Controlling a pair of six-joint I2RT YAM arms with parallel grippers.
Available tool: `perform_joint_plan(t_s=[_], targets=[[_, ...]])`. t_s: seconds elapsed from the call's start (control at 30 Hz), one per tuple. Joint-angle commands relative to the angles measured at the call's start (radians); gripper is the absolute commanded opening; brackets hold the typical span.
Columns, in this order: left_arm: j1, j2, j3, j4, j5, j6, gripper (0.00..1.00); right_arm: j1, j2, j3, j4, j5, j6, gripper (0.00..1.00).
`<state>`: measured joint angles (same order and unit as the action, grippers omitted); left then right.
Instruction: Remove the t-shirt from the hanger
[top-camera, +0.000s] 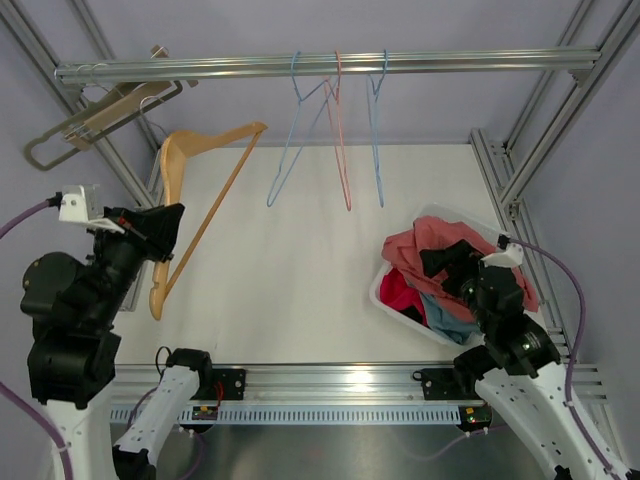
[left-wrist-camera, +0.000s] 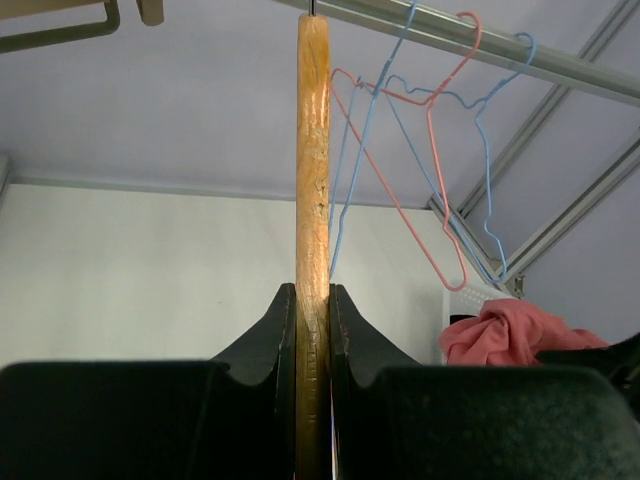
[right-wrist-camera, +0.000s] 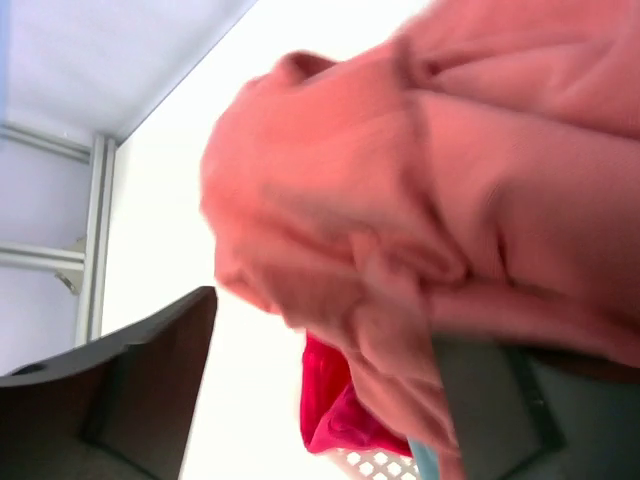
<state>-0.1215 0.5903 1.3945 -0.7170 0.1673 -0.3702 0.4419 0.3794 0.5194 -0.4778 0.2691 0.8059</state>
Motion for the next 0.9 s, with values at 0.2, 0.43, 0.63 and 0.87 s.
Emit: perform_joint_plan(t_s=[0.2, 0.43, 0.63, 0.87], targets=[[0.000, 0.262, 0.135, 0.137, -0.063, 0.097, 0.00, -0.008, 0.010, 0.439, -0.231, -0.043, -0.269, 0.99], [0.000, 0.477, 0.207, 0.240, 0.020, 0.094, 0.00, -0.006, 0.022, 0.544, -0.222, -0.155, -0.343, 0.99], [-0.001, 0.582, 0.250, 0.274, -0.018, 0.111, 0.00, -0.006, 0.026, 0.504, -0.213, -0.214, -0.343, 0.99], [-0.017, 0.623, 0.181, 0.372, -0.080, 0.155, 0.00, -0.006, 0.036, 0.502, -0.194, -0.261, -0.335, 1.00]])
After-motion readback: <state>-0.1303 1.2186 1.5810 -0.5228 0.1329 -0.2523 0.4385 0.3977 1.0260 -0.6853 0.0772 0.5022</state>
